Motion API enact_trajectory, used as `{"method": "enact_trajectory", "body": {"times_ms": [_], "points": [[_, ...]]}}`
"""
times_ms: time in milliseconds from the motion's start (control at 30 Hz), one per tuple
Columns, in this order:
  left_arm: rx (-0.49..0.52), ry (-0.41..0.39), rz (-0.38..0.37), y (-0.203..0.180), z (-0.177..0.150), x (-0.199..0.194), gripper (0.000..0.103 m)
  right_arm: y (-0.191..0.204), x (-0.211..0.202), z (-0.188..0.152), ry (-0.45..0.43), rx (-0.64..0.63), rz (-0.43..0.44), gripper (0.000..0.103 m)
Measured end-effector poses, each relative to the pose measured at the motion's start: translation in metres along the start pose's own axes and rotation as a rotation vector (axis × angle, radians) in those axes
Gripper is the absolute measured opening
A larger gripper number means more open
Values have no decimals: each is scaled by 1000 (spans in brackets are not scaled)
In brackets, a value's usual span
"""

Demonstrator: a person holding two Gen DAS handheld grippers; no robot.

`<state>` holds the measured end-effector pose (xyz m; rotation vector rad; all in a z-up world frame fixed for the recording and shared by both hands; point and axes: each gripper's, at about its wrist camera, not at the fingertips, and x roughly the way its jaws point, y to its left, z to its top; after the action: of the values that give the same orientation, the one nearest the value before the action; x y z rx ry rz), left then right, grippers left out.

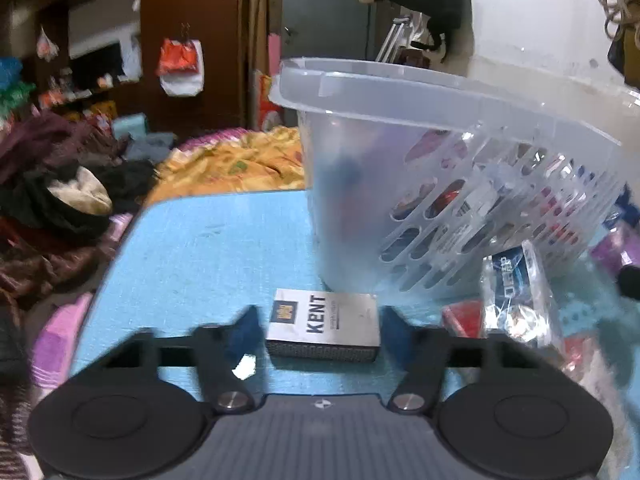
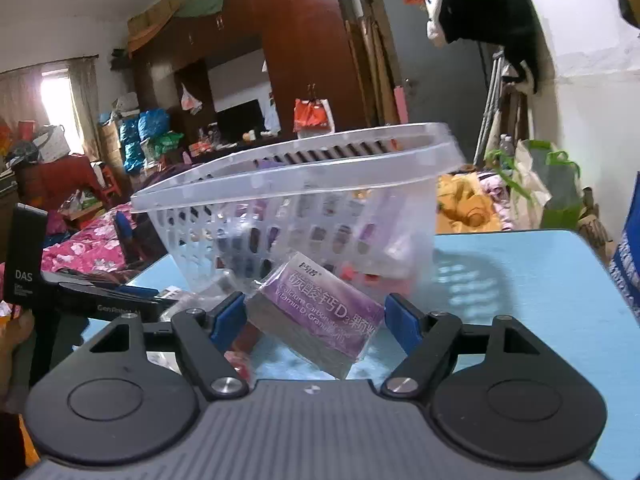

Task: Organize objects
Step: 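Grasp the white KENT cigarette pack with the left gripper while the right grasps a purple box, then carry both items over the basket and open both grippers to drop them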

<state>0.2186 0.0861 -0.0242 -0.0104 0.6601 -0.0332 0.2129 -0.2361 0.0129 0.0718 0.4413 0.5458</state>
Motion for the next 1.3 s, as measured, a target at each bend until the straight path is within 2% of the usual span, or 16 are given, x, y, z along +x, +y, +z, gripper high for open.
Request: {"method": "enact_trajectory", "body": {"times_ms": [133,300,433,500,600,700,933,1300], "points": [[14,-66,20,-4,-5,-13,61,-7,-4,0,-12,0,-11,78],[-34,-187,-119,-5,-23,-46,61,-8,-15,0,-45,-33,-56,78],[-36,-299,-175,-14,-36,-68,61,-7,-17,-5,-48,-60,-74,78],[-43,-319,-177,-13,-37,-68,61,-6,-15,-11,-42,-64,-59,78],[-73,-330,-201,-5,-37,-68,61,-2,-23,-15,-93,-91,-83,78],[-97,-354,-211,2,-40,-71,61,-2,-24,-15,-106,-86,-83,78],[-31,-434,-245,-6,-48,-84,61,2,-32,-18,-157,-103,-100,78],[-29,-466,-235,-6,-50,-87,61,13,-35,-20,-188,-160,-126,78]]}}
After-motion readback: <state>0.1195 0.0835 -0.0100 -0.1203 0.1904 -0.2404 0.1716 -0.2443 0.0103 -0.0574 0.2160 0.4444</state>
